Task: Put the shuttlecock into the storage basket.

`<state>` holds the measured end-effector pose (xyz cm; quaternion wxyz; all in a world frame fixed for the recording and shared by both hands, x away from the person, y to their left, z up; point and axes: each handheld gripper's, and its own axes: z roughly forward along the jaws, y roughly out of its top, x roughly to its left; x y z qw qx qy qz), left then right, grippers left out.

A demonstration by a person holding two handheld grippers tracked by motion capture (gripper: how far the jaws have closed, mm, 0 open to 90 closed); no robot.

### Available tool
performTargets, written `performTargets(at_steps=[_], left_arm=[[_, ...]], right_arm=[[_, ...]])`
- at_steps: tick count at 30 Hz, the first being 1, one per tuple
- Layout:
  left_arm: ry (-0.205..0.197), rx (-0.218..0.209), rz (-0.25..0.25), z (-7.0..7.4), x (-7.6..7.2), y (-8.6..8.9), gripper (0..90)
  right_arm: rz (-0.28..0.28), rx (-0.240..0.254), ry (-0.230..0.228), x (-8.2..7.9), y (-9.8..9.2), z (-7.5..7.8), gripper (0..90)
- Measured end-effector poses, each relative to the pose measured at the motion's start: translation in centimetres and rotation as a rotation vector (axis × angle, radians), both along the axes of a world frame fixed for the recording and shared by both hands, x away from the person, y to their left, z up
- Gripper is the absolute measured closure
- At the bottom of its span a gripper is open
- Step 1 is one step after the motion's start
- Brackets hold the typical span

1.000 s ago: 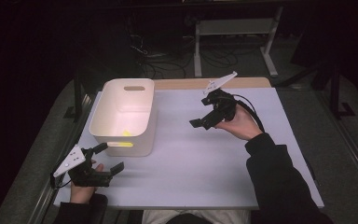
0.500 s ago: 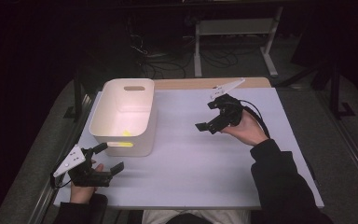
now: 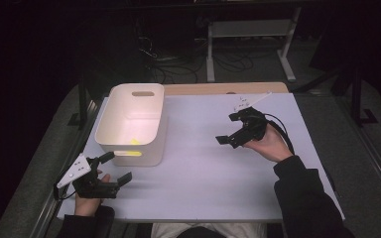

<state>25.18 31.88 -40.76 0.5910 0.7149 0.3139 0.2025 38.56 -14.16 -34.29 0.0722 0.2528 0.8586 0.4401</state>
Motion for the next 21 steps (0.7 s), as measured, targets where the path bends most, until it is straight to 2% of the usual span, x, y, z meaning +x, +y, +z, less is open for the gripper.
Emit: performTargets(at_steps=[21], left_arm=[[-0.002,-0.001,0.001,0.0,0.0,0.0,0.0]], right_arm=[[-0.055,0.046,0.015,-1.2,-3.2,-1.4,0.0]])
